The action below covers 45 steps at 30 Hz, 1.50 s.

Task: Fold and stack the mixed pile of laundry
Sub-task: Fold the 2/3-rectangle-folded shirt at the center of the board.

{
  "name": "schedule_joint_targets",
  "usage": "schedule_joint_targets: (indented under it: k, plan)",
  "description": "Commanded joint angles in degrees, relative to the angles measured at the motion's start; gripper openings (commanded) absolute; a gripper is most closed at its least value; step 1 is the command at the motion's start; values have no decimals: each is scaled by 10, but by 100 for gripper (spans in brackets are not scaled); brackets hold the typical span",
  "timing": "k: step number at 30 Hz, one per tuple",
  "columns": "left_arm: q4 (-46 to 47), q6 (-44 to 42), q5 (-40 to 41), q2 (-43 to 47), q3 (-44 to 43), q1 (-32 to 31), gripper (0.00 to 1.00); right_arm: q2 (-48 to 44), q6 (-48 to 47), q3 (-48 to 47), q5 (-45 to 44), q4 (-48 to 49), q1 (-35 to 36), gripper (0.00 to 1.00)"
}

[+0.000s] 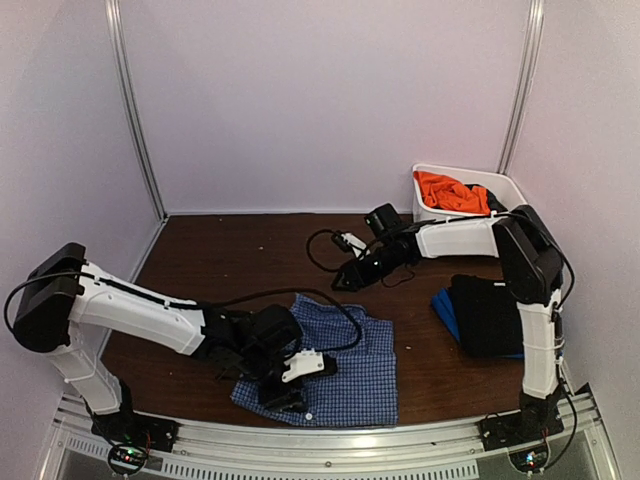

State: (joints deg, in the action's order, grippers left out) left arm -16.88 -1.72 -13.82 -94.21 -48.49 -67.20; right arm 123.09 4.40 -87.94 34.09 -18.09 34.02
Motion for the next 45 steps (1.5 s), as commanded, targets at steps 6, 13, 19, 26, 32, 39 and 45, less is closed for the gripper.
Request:
schedule_joint_targets:
  k: [6, 13, 19, 26, 32, 39, 45]
  plan:
    - [-59, -42, 64, 61, -102, 10, 60, -43, 0, 23, 62, -18, 14, 45]
    - [-104, -101, 72, -14, -168, 55, 58, -11, -12, -4, 96, -34, 21, 38]
    - [-105, -116, 50, -39, -166, 66, 59, 13, -13, -14, 120, -42, 35, 31]
    - [-106, -117, 6, -51, -152, 66, 55, 51, -15, -15, 125, -40, 37, 21]
    - [-111, -120, -4, -55, -156, 67, 37, 71, -18, -13, 124, -40, 38, 9]
    - [-129, -130, 5, -43, -188, 67, 9, 78, -19, -16, 94, -45, 38, 6]
    - [-145, -145, 18, -48, -217, 68, 0, 77, -18, -12, 96, -41, 38, 5]
